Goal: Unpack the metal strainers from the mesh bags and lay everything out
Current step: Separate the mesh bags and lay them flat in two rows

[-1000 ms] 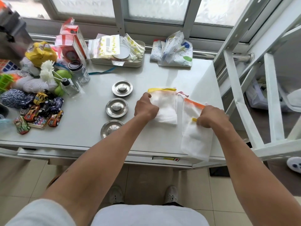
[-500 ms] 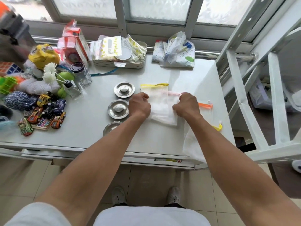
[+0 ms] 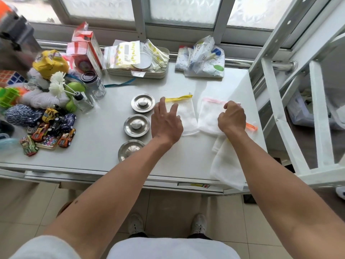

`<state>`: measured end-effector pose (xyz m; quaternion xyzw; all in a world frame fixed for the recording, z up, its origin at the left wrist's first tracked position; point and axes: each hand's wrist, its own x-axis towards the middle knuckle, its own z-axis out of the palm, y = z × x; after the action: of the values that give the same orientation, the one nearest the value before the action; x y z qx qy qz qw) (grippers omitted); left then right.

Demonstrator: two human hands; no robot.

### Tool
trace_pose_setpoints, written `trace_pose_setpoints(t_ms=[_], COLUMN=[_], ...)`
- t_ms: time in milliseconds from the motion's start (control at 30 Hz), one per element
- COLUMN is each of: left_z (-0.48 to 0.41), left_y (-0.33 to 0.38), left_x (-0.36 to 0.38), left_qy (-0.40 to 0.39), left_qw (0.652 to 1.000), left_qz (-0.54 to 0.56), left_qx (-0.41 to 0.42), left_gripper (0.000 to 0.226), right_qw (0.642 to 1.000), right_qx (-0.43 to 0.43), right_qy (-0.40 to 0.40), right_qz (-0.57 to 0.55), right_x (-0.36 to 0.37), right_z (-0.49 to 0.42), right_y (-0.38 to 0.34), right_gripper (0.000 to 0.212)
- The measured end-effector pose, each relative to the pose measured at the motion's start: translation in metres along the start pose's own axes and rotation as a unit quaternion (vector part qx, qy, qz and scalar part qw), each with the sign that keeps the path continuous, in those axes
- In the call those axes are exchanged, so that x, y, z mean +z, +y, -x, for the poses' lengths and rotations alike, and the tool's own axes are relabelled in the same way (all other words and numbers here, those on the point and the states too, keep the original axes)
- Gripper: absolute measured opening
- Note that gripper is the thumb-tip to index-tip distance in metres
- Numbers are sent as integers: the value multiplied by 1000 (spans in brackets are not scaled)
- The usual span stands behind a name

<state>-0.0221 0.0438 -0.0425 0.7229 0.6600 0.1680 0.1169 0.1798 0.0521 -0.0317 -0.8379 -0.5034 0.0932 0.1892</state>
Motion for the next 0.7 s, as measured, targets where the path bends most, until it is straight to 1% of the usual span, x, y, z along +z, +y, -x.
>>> trace_pose_setpoints(t_ms=[33,67,100,167,200,267,367,467,567,633,700], left_z=[3,5,7,9,7,0,-12,-16,-8,-5,-7], left_y=[4,7,9,7,4,-4,-16,-20,-25,-31,-36], left_x=[1,4,7,13,14,15,11,7,5,4,3], left_qy=[-13,-46,-86,-152,-177,-220,-263,-265,-218,-203,-196], left_qw=[999,996,991,975,968,959,950,946,949,942,938], left_qz=[-22,-47,-79,-142,-157,-155,-133,-135,-131,-130,-134], left_qx=[30,52,66,81,87,94,107,126,188,235,252], left_gripper=[40,41,45,56,60,63,60,60,64,56,48], right_qw=[1000,998,996,985,978,967,958,951,954,965,976], right_qx=[-26,-58,-92,-151,-167,-167,-168,-176,-176,-175,-177], right_qy=[14,18,5,-62,-103,-165,-203,-227,-231,-193,-123], right_qz=[-3,-3,4,47,73,103,115,117,80,38,-5], right_x=[1,2,3,7,8,11,11,5,2,-1,-5], right_z=[3,6,11,17,19,18,11,6,6,9,14], right_y=[1,1,1,3,5,12,20,23,25,28,31], right_gripper=[28,30,36,51,57,61,59,59,61,62,59])
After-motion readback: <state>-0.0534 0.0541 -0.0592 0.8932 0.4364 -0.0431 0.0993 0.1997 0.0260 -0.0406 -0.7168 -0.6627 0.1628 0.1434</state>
